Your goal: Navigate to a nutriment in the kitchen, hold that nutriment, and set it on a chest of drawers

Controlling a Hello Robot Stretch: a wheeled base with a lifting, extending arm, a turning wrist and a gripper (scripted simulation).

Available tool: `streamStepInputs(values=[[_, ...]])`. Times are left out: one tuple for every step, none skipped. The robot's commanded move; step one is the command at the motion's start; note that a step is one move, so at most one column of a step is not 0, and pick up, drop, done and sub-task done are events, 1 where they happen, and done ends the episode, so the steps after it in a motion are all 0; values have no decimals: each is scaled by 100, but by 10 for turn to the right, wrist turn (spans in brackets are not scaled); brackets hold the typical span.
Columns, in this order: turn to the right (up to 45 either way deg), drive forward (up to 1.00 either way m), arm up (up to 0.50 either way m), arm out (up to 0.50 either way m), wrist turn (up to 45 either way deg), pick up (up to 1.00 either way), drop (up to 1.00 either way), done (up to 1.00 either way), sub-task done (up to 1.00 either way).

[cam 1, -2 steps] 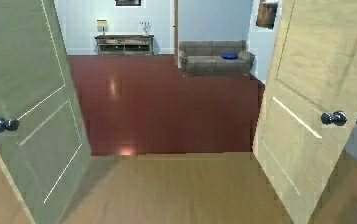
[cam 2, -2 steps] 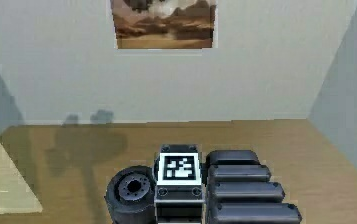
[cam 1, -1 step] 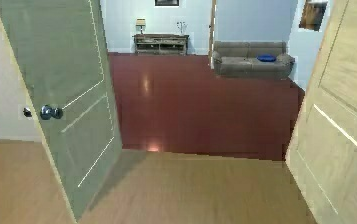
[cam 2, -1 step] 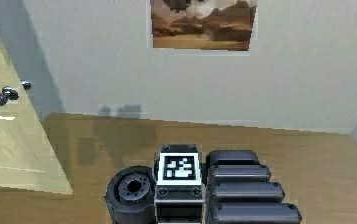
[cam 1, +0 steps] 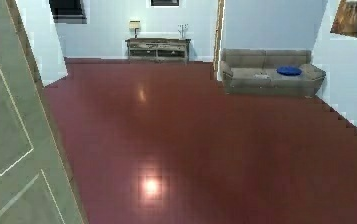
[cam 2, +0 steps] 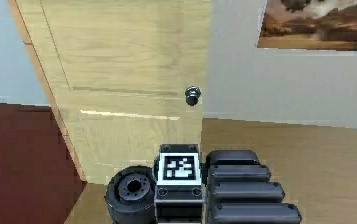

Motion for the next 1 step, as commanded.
streamStepInputs(values=[[0,35,0,0,0,0,0,0,0]])
